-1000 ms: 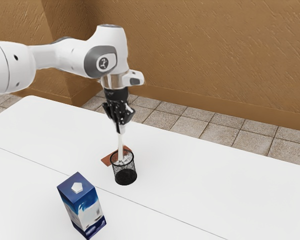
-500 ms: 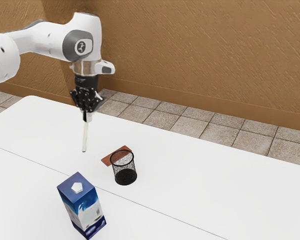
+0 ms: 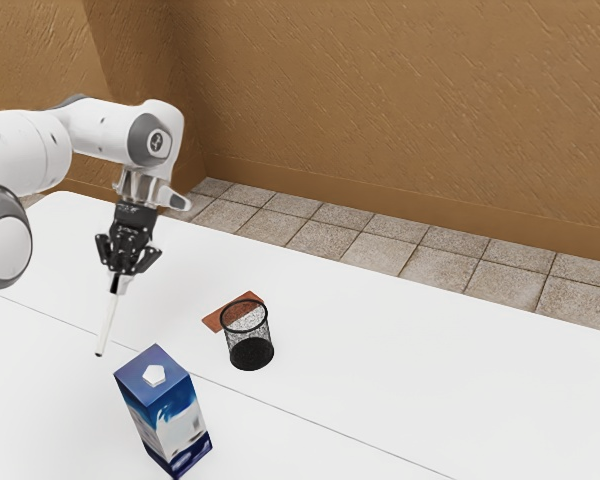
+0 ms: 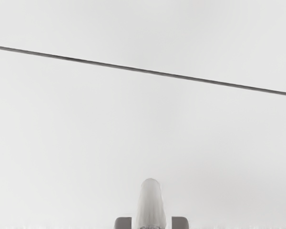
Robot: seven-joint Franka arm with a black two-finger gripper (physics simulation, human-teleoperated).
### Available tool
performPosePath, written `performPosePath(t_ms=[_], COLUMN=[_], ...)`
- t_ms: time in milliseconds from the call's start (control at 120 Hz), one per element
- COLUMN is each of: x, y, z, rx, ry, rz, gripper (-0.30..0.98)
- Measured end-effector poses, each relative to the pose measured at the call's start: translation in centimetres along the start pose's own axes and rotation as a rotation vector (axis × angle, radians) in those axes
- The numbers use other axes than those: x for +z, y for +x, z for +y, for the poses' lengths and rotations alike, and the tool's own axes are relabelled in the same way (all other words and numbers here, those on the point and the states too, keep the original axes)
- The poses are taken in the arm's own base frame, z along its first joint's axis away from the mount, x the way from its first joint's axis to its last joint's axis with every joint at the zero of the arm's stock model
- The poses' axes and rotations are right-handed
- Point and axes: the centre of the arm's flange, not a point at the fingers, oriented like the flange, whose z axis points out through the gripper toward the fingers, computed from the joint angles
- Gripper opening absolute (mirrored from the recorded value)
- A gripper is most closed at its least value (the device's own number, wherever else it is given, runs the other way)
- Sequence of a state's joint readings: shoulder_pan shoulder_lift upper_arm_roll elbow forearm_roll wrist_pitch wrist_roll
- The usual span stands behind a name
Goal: Take the marker out of the pen holder and place it to the left of the pen holder.
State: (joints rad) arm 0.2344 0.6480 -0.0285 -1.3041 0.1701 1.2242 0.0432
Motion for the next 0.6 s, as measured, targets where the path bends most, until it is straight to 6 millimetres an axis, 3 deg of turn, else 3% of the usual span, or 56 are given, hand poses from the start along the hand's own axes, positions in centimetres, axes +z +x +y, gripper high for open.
performPosePath(t_ms=[167,250,333,475,600], x=[1.2,0.1,-4.0,-9.1,-13.9], y=[0.8,-0.5,-6.6,-18.9,-25.2], z=[-0.3,0.1,3.9,14.4,21.6], rx=[0.007,0.025,0.1,0.258,0.387], ry=[-0.019,-0.027,-0.015,0.095,0.138], rz=[-0.049,-0.031,0.072,0.341,0.576], gripper=[0.29,0.42,0.5,0.59,0.63])
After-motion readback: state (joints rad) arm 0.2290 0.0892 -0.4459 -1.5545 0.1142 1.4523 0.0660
